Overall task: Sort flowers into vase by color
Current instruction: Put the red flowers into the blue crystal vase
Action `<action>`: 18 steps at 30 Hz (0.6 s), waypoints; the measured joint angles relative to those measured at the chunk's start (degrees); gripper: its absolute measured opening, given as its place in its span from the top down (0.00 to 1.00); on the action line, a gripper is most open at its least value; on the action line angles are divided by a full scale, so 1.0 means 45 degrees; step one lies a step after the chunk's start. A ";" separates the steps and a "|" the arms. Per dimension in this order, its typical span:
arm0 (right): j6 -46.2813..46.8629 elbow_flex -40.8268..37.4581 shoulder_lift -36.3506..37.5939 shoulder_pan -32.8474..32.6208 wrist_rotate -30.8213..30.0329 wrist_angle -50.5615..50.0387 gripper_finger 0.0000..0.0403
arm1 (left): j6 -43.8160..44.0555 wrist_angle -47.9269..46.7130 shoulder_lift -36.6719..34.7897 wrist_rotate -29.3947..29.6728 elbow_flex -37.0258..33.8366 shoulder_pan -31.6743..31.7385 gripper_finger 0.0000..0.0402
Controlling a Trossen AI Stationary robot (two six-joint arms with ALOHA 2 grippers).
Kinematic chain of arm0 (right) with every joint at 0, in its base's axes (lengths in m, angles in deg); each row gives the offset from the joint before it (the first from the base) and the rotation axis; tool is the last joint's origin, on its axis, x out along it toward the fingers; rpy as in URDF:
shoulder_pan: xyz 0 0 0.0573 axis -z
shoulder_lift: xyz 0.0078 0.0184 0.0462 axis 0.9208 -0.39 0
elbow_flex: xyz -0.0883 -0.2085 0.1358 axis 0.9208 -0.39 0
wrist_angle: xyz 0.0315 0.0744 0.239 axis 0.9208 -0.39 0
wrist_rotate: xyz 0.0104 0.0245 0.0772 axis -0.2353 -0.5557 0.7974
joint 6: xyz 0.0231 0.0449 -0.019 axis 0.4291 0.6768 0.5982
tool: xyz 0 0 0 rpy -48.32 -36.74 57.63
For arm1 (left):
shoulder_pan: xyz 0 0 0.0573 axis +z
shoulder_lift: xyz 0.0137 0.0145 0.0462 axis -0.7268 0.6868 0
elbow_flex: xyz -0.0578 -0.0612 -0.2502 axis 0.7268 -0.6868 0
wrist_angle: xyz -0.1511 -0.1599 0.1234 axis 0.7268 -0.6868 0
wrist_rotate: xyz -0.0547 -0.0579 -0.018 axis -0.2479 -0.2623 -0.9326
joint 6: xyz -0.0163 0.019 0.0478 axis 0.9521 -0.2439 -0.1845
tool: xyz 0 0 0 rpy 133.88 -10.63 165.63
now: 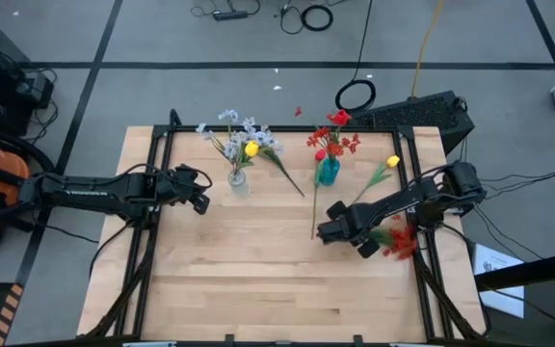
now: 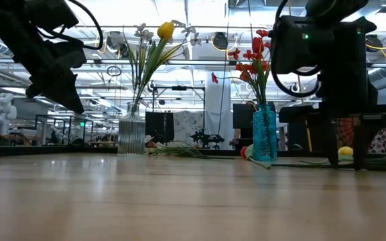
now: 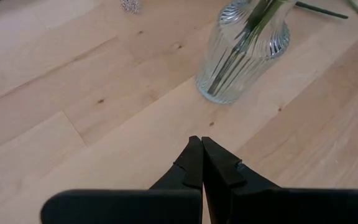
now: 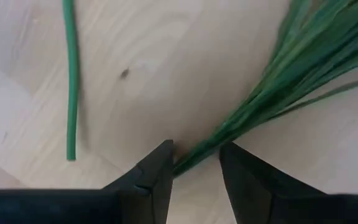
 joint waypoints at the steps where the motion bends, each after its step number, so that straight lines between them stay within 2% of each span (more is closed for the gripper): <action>1: -0.0266 0.0004 -0.0094 -0.0004 -0.0057 0.0084 0.69 | 0.0000 0.0001 0.0000 0.0000 0.0000 0.0000 1.00; 5: -0.1213 -0.0018 -0.0295 -0.0130 -0.0507 0.0466 0.77 | -0.0005 -0.0003 0.0000 0.0000 0.0000 0.0000 1.00; 11: -0.1896 -0.0029 -0.0325 -0.0662 -0.0971 0.0705 0.96 | 0.0000 0.0001 0.0001 0.0000 0.0000 -0.0001 1.00; 18: -0.2429 -0.0058 -0.0257 -0.1565 -0.1265 0.0884 0.97 | -0.0010 0.0001 0.0000 0.0000 0.0000 0.0000 1.00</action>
